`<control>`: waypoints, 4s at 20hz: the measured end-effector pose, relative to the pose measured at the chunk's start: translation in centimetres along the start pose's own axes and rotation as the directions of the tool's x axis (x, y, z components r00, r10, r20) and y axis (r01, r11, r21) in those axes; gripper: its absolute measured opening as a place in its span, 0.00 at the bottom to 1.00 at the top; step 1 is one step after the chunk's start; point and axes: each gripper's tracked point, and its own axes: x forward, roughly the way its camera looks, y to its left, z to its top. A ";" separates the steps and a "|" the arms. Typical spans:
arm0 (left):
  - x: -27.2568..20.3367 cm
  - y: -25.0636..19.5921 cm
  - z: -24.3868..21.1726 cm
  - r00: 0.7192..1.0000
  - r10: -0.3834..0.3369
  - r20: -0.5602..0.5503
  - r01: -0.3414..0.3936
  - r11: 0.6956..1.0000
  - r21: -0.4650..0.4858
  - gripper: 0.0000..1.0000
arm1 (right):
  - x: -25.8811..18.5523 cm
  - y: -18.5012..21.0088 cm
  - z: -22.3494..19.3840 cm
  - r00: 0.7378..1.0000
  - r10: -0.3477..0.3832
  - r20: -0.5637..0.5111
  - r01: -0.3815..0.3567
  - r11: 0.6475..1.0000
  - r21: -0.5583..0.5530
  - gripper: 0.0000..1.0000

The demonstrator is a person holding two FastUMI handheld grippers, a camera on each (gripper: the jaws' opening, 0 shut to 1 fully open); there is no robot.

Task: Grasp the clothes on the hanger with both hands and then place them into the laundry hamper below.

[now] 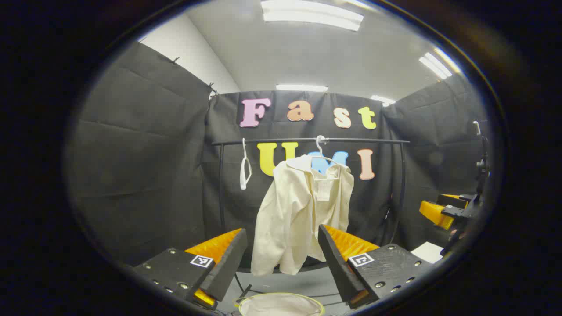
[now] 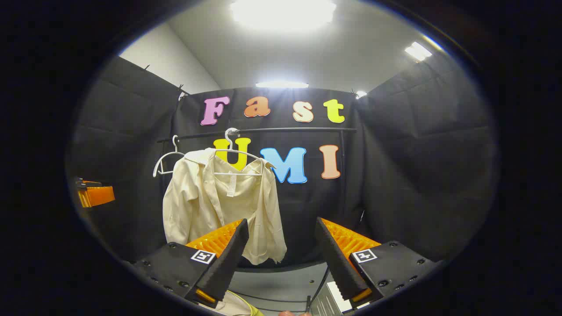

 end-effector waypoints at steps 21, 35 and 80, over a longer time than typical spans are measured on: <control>6.9 -3.8 -0.2 0.999 0.005 -0.041 -0.005 1.000 -0.008 0.96 | 7.1 -2.1 -1.0 0.997 -0.004 -0.081 0.009 0.999 0.053 0.97; 16.0 -11.6 3.7 1.000 0.024 0.019 -0.025 0.999 0.032 0.96 | 18.7 -3.1 0.3 0.993 0.108 -0.056 -0.100 0.986 0.135 0.92; 38.6 -9.8 -3.9 0.926 0.369 -0.083 -0.363 0.928 0.083 0.05 | 44.5 9.1 -6.1 0.936 0.326 -0.132 -0.297 0.934 0.201 0.19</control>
